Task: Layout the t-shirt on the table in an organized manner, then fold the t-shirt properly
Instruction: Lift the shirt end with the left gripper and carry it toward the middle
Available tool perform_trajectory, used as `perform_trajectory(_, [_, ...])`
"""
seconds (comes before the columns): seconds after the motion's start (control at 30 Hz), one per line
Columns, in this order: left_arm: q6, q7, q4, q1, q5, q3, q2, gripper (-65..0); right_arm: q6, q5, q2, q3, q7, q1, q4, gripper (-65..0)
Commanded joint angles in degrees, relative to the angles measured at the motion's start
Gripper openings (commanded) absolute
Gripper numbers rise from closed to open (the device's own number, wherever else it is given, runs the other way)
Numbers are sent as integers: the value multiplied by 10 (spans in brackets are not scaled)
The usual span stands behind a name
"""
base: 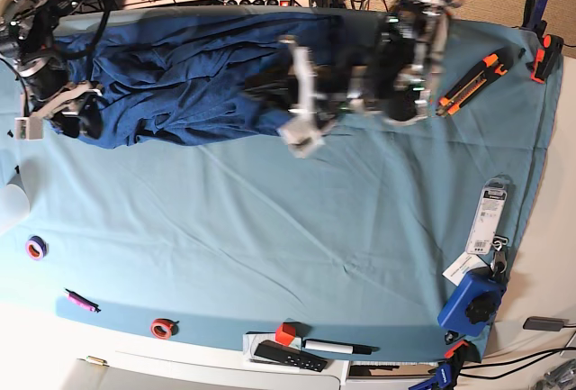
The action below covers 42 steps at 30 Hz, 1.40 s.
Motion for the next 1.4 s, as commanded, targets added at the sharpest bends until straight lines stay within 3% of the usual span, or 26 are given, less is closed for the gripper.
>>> perform_trajectory(0.0, [2, -23, 10, -12, 3, 14, 10, -650, 3, 7, 12, 13, 18, 3, 10, -347])
perform_trajectory(0.23, [45, -120, 9, -20, 153, 114, 32, -650, 3, 6, 12, 79, 18, 3, 10, -347])
perform_trajectory(0.43, [105, -176, 9, -20, 252, 179, 32, -650, 2, 6, 12, 102, 18, 3, 10, -347])
perform_trajectory(0.73, [125, -185, 9, -20, 287, 225, 48, -650, 1, 6, 10, 102, 17, 3, 10, -347])
perform_trajectory(0.93, [125, -224, 9, -20, 329, 225, 49, -650, 1, 6, 10, 102, 15, 3, 10, -347])
perform_trajectory(0.97, [125, -224, 9, -20, 331, 225, 49, -610, 1, 6, 10, 102, 16, 3, 10, -347])
perform_trajectory(1.07, [124, -225, 9, -20, 322, 225, 49, -334, 1, 6, 10, 102, 16, 3, 10, -347])
perform_trajectory(1.1, [129, -224, 9, -20, 316, 225, 49, -278, 1, 6, 10, 102, 16, 3, 10, -347])
perform_trajectory(1.2, [131, -221, 10, -20, 299, 225, 49, -264, 1, 6, 10, 102, 16, 3, 10, -347])
perform_trajectory(1.27, [108, -210, 15, -24, 289, 224, 47, -266, 1, 6, 10, 102, 17, 3, 10, -347])
perform_trajectory(1.37, [101, -160, 48, -37, 283, 223, 40, -326, 1, 6, 10, 102, 18, 3, 10, -347])
